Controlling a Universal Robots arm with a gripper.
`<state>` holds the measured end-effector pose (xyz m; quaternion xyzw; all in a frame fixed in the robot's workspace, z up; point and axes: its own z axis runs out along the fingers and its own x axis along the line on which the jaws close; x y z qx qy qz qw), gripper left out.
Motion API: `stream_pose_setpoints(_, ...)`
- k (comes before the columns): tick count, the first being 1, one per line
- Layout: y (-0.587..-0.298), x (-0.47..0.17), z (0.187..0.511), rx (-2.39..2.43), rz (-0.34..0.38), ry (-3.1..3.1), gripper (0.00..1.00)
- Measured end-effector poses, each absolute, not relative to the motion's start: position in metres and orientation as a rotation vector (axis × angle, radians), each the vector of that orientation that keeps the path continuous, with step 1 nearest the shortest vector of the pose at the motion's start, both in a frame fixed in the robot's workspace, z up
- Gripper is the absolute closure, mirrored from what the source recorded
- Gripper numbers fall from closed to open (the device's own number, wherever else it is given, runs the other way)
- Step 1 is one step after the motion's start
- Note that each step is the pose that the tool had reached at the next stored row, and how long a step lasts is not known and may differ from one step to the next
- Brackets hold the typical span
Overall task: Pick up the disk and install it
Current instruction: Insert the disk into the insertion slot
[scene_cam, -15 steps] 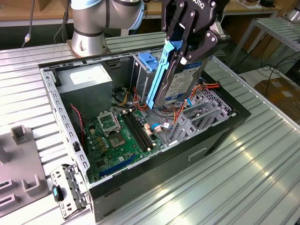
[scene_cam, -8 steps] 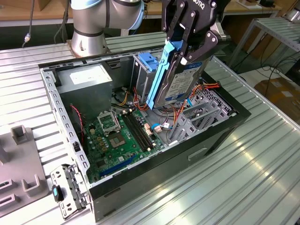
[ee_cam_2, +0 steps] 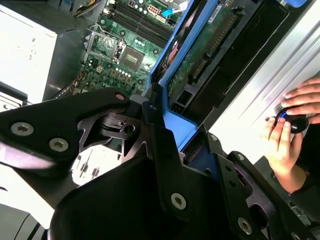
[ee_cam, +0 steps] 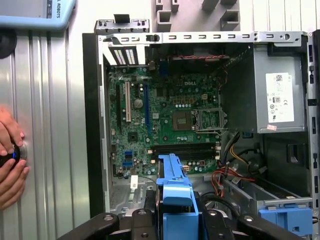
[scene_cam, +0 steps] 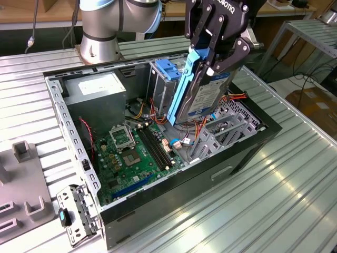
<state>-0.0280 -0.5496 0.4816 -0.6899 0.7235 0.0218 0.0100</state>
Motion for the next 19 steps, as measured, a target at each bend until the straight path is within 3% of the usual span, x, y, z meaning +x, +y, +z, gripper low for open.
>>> stream_pose_setpoints(19,-0.558,0.017,0.480,-2.154,0.068,2.258,0.63)
